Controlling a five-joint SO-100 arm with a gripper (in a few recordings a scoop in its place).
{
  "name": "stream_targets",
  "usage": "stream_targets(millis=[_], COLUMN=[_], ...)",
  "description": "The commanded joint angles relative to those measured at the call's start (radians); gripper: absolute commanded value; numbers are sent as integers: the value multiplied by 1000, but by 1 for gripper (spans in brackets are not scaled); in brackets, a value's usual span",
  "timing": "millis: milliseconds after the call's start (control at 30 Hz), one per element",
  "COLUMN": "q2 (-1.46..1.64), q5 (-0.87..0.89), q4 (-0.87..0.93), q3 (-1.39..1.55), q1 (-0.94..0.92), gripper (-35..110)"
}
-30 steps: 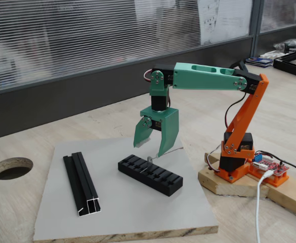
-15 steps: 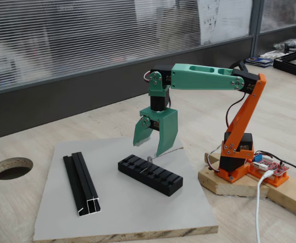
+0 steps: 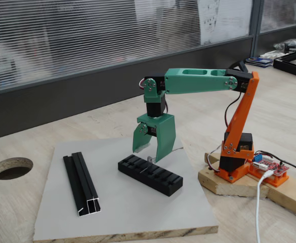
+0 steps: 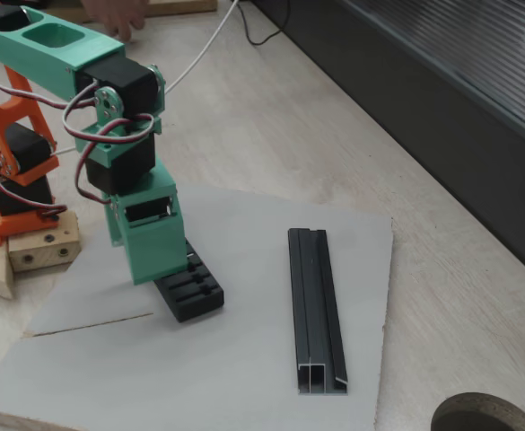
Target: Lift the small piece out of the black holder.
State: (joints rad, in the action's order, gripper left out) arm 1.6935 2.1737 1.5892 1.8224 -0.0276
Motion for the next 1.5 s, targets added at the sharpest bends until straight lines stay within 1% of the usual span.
stream_targets(millis=[0, 433, 600, 733, 1000, 1200, 1467], q2=[11, -64, -55, -54, -51, -32, 28], q5=[12, 12, 12, 12, 12, 12, 12], q4=[14, 12, 0, -84, -87, -100, -104], q3=[-5, -17, -6, -5, -2, 101, 97], q1=[-18, -17, -17, -17, -17, -17, -17], gripper=[55, 55, 55, 55, 55, 55, 55])
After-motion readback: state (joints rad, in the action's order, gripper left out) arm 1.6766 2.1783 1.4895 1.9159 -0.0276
